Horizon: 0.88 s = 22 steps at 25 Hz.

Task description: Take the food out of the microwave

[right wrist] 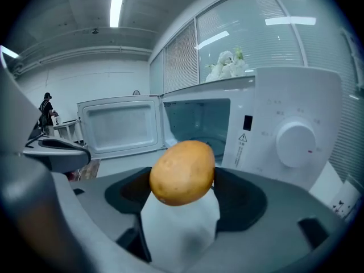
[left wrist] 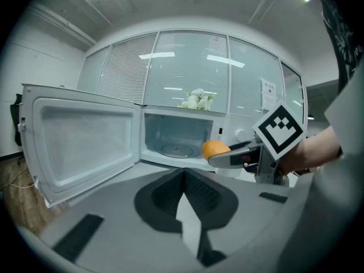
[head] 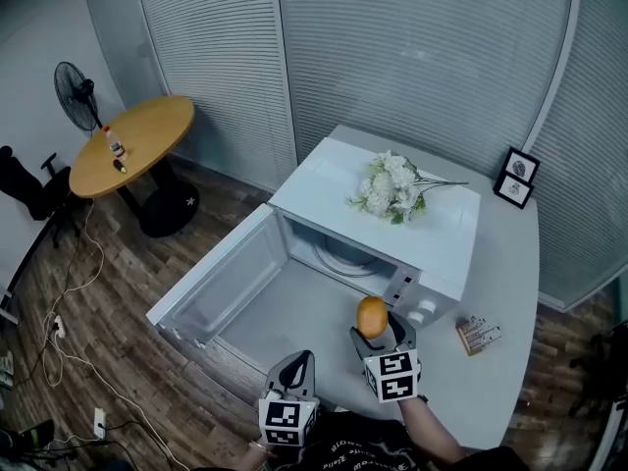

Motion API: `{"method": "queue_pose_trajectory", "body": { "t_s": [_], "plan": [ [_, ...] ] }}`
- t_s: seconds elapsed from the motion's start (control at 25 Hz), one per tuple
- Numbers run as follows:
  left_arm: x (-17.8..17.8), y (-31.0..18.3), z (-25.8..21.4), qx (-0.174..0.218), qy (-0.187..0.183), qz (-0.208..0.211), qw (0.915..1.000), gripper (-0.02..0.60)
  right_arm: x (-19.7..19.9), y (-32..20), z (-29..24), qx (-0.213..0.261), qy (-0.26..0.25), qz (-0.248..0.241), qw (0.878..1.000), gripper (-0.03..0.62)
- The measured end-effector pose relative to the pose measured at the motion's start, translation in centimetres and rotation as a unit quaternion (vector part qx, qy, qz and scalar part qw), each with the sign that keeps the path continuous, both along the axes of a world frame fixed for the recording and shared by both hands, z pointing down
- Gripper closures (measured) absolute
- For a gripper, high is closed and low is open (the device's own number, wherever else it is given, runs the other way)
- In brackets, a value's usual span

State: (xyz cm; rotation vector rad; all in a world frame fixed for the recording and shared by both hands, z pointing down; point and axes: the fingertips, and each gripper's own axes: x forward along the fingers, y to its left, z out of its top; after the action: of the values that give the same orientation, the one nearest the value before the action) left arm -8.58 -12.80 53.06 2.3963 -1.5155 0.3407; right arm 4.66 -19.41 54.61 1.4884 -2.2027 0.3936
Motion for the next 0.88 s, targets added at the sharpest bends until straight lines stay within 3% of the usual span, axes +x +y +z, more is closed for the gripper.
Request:
{"method": "queue_pose_trajectory", "body": {
  "t_s": [0.88],
  "plan": [
    [2.2, 2.5, -0.4, 0.021, 0.006, -0.043, 0.9988, 0.574, 2.9, 6.2, -1.2, 0.030, -0.011, -0.016, 0.999, 0.247]
  ]
}}
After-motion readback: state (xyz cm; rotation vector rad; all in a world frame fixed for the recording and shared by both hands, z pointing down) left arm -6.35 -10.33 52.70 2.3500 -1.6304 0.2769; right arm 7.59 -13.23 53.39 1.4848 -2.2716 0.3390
